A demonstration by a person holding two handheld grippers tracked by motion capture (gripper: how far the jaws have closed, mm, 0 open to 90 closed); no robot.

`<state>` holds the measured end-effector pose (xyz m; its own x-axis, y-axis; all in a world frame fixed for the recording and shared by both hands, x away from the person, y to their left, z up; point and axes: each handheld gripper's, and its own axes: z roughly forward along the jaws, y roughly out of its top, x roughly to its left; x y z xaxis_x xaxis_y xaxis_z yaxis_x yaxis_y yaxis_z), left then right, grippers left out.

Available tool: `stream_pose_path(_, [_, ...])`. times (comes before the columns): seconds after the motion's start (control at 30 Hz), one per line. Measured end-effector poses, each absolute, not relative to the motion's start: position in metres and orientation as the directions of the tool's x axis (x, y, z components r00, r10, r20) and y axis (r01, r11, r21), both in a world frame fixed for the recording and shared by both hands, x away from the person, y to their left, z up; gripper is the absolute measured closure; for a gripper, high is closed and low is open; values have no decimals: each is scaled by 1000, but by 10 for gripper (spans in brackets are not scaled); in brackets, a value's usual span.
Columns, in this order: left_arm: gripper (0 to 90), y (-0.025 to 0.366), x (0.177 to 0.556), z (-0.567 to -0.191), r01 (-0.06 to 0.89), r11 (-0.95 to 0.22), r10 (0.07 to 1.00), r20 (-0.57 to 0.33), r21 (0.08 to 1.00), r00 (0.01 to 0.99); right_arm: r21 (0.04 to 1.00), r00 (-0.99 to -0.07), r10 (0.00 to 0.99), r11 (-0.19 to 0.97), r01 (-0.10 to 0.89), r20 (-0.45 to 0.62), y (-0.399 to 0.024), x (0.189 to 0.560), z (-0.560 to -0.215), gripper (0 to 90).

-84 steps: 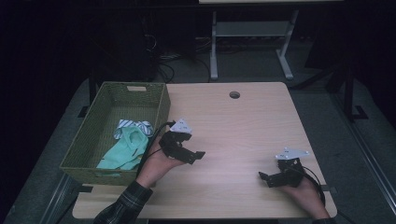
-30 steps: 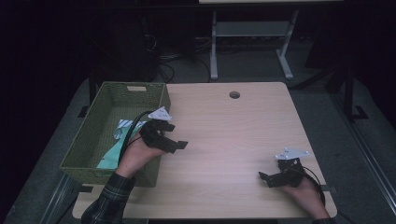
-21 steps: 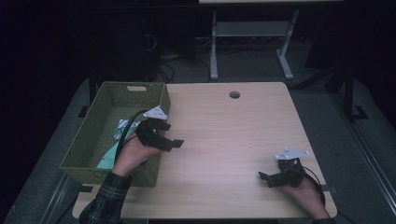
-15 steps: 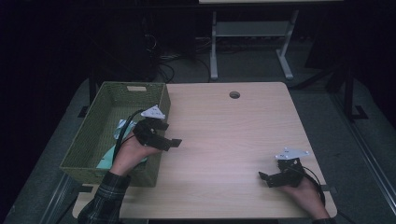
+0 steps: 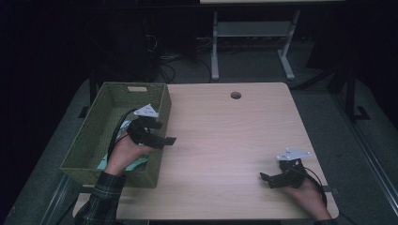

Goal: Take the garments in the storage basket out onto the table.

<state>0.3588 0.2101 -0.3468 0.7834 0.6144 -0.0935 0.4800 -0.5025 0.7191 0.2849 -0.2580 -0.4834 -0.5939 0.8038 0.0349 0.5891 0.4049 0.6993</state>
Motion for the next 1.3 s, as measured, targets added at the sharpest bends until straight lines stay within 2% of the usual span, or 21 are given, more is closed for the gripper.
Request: stream_pose_path(1.3, [142,261,361,-339,518,-454,701,-68,725,710,699,-594,804,405,589,35,-258,285,-483,0])
